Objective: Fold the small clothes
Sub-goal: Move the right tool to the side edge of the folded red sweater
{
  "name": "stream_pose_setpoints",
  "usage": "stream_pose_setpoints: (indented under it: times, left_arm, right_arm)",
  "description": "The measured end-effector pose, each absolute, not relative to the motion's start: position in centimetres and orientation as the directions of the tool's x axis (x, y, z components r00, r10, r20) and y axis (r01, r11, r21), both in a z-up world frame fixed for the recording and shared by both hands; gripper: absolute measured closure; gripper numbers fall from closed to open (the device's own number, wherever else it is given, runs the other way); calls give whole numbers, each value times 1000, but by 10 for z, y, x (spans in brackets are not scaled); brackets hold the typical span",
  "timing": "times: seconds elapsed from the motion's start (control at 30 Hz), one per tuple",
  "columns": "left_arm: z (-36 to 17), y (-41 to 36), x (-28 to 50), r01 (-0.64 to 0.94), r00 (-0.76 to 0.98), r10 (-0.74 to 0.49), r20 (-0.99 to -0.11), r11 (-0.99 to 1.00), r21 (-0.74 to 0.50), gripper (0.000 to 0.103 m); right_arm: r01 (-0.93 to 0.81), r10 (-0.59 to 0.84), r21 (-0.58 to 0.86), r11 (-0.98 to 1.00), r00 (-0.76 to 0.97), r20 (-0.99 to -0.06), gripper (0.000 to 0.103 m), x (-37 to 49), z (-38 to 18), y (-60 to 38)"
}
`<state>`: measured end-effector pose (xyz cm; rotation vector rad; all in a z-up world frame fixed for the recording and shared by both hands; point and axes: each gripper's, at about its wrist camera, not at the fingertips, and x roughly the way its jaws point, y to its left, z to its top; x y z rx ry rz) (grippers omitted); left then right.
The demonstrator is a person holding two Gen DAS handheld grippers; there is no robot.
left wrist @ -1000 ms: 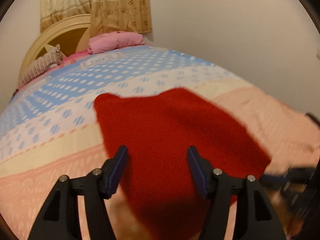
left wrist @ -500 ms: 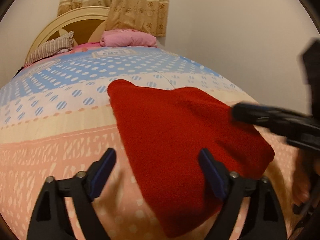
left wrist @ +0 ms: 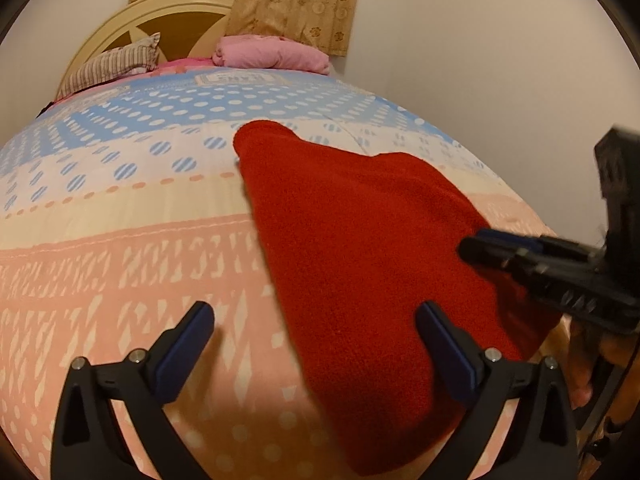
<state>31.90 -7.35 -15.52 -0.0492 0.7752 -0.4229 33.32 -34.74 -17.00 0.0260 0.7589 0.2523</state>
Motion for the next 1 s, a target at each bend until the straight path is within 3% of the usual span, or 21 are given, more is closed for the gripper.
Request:
stream_pose_setpoints:
  times: [0.17,0.33,0.8,1.0]
  left_arm:
    - [-160,-71,321,343,612,-402,-682,911,-229,0]
    - [-161,-73,321,346,600,-407,-689,908,-235,0]
    - [-165,-70,313,349,576,-425,-699,900,-259,0]
    - [-156,-80,321,361,573,-405,-712,905,-225,0]
  right_arm:
    - [-273,280,116,955,703,-654,62,345,-149,-333]
    - [-267,285,144,953,629,-723,62,372,-173,-333]
    - [-292,341,185,938,696,-632,62,353,-188,-348]
    - [-297,432,316,901,676,-597,62,356,-191,-365]
